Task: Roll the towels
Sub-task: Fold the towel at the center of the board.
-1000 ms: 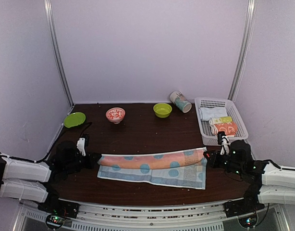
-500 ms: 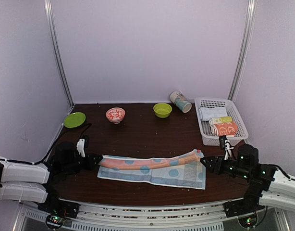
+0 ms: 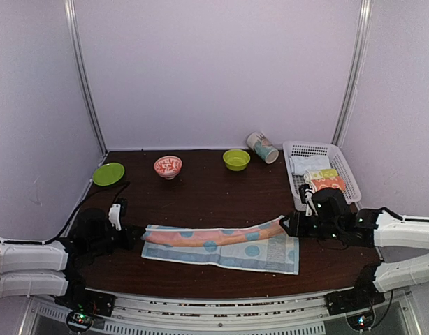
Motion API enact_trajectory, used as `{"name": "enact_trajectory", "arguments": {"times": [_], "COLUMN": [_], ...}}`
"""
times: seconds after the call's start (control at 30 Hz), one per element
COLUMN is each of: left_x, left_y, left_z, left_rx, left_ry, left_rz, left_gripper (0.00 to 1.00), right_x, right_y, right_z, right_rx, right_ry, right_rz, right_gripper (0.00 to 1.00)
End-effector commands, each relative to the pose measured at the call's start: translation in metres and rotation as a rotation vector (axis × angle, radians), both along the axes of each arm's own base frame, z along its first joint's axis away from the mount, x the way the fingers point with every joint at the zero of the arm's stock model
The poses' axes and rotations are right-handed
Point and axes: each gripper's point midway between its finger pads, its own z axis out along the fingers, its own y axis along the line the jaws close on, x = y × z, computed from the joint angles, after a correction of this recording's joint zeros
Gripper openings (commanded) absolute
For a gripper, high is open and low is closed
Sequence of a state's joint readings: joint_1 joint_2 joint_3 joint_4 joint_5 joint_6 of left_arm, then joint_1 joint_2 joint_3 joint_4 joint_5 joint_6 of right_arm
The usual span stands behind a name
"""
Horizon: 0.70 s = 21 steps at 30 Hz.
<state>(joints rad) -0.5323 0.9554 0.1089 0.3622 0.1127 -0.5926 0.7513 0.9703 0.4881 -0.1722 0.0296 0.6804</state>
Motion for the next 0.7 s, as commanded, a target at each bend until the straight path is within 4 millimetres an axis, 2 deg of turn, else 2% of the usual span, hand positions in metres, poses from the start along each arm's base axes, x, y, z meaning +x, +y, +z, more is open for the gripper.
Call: {"name": "enact_trajectory", "arguments": {"times": [0.0,0.03,0.2,0.3,0.47,0.57,0.67], "left_x": [-0.008,-0.014,-0.025,-0.033,-0.041,-0.044,-0.042], "left_y": [-0.007,-0.011,-0.019,-0.02,-0.011,-0.003,0.005], "left_z": [-0.001,-0.002,-0.003,-0.006,-0.009,-0.002,0.019], "left_rx": [-0.001,-0.005,0.008,0.042,0.065,0.07,0.034], "left_ry": [-0.005,-0.001,0.022,0.038,0.082,0.099,0.085], "left_rz": [-0.05,-0.073,-0.119,-0.128,-0.093,-0.052,0.013], "left_gripper": [0.0,0.0,0.06,0.18,0.33,0.44,0.56], "right_x": [-0.007,-0.01,-0.009,-0.009,-0.014,-0.018,-0.019], "right_y": [0.013,0.016,0.019,0.02,0.025,0.026,0.024], "right_z": [-0.012,-0.022,-0.022,-0.023,-0.028,-0.03,-0.029], "right_rx": [-0.068,-0.07,-0.075,-0.098,-0.107,-0.118,-0.112], "right_ry": [0.004,0.024,0.027,0.029,0.042,0.046,0.041], "right_rz": [0.039,0.042,0.045,0.059,0.102,0.12,0.114], "right_gripper": [0.55,0.55,0.55,0.55,0.55,0.55,0.55]}}
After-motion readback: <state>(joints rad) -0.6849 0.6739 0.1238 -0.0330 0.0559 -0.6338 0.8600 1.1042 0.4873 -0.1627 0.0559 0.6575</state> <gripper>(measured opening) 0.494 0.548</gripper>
